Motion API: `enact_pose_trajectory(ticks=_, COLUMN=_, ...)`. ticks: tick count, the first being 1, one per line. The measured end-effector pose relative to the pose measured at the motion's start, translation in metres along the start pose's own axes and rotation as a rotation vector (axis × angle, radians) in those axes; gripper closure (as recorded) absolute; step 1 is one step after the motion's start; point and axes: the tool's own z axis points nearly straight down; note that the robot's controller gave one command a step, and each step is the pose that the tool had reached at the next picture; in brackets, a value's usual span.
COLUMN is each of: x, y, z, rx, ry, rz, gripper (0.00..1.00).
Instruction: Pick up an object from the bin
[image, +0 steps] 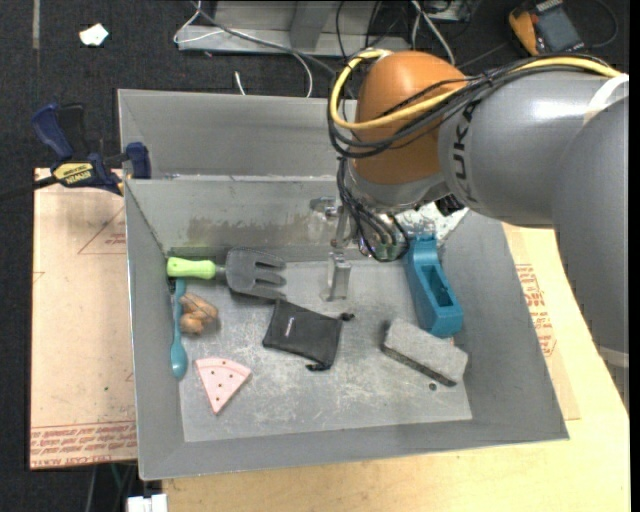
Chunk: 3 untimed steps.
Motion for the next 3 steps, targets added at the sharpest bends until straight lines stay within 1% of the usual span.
enact_pose_trajectory(ticks=1, x=-0.002, y=0.0, z=-0.005, rx=0.0, ry=-0.008, rz=0.001, gripper=0.0)
enact_pose_trajectory(ticks=2, x=0.027, y=0.016, z=0.066, rx=-0.003, ry=-0.005, rz=0.025, gripper=0.0)
enact_pose_trajectory(ticks=3, x=0.046, y=0.009, z=0.078, rx=-0.003, ry=-0.017, rz=0.031, gripper=0.0)
